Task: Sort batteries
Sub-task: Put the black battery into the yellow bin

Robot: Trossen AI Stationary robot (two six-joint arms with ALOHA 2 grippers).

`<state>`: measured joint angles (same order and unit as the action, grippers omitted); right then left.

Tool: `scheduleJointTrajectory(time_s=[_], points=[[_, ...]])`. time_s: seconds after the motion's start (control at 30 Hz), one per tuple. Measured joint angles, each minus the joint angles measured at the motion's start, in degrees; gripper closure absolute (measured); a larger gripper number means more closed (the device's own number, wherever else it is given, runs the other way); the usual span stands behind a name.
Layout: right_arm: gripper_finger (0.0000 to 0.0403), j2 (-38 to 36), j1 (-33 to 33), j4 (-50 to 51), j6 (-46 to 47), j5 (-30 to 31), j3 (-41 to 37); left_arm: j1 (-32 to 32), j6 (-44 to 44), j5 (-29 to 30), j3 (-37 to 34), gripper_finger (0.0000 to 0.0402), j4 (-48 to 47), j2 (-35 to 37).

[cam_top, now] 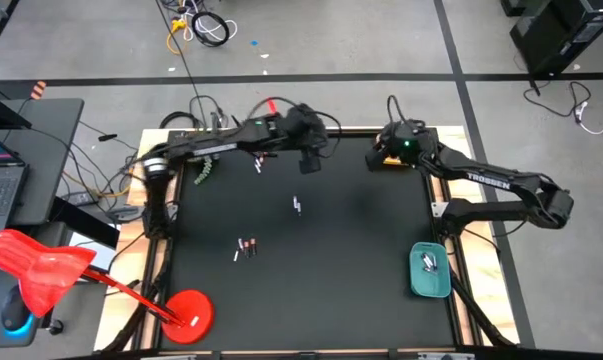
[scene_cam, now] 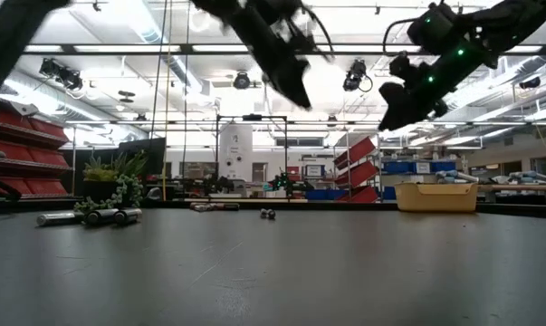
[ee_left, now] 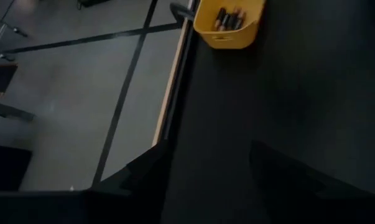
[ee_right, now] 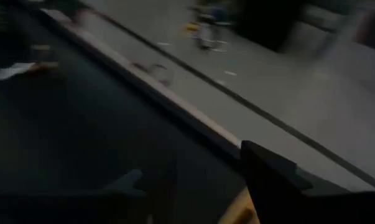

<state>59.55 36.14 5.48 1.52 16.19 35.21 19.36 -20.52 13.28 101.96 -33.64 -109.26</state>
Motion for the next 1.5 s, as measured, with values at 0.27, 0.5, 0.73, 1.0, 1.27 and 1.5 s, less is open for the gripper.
scheduleJointTrajectory(time_s=[0.27, 0.5, 0.73, 1.0, 1.27, 1.5], points=[[0.0251, 0.9, -7.4, -14.0, -1.6, -7.1, -7.8, -0.1, 5.1, -2.3, -20.2, 0.0198, 4.9, 17.6], [0.0265, 1.9, -15.5, -21.9, 0.9, -7.0, -9.7, 5.4, 8.0, -1.2, -39.4, 0.0199, 13.5, 22.4], [0.0279, 6.0, -24.9, -32.6, -1.5, -7.0, -9.7, 13.6, 5.7, -9.9, -39.5, 0.0199, 14.6, 18.3], [0.0280, 10.9, -31.3, -38.3, -4.7, -3.2, -9.7, 20.8, 2.8, -15.7, -35.8, 0.0200, 12.7, 11.0], [0.0287, 14.5, -32.0, -39.8, -5.8, -1.9, -9.7, 21.8, 0.7, -16.0, -32.3, 0.0200, 11.5, 3.8], [0.0290, 16.0, -32.0, -40.8, -6.5, -1.9, -9.7, 23.1, -1.8, -18.0, -31.4, 0.0200, 11.7, 2.0]])
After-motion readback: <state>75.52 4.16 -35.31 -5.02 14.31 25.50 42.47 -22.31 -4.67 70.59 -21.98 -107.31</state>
